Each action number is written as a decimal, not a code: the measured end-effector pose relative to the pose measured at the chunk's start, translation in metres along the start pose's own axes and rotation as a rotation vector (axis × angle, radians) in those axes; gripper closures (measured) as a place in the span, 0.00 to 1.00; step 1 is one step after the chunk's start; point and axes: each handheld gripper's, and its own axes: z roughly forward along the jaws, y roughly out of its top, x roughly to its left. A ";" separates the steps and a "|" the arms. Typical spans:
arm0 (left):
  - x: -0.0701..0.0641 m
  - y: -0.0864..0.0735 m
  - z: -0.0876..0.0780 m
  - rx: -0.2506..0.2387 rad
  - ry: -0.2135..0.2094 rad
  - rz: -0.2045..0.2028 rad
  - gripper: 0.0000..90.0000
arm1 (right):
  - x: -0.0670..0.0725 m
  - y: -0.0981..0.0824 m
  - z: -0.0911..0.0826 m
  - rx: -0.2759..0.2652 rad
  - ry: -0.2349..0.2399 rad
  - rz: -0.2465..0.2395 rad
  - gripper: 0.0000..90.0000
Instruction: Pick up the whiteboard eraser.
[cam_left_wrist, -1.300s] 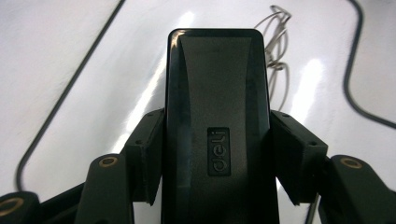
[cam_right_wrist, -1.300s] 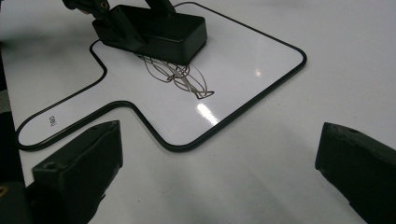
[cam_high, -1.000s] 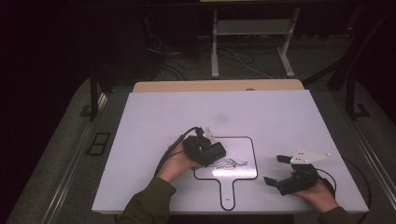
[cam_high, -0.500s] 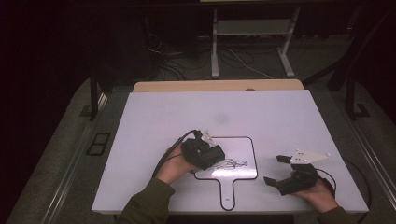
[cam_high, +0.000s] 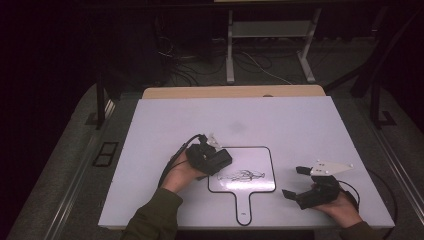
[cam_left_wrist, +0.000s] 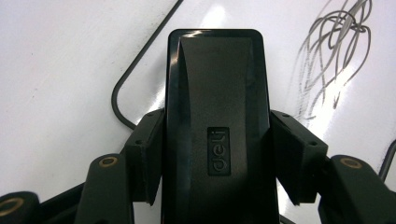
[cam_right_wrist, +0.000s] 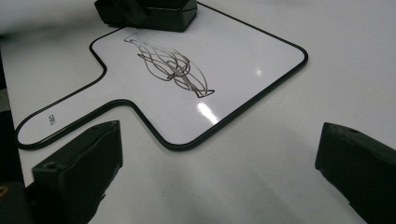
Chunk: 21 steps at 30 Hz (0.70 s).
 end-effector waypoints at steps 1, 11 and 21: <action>-0.002 0.000 0.000 0.004 -0.004 0.007 0.44 | 0.000 0.000 0.000 0.001 0.000 0.001 0.00; -0.018 0.001 -0.001 0.012 -0.036 0.065 0.44 | 0.000 0.000 0.000 0.001 -0.001 0.001 0.00; -0.004 -0.002 -0.001 0.007 0.005 0.018 0.44 | 0.000 0.000 0.000 0.001 -0.001 -0.001 0.00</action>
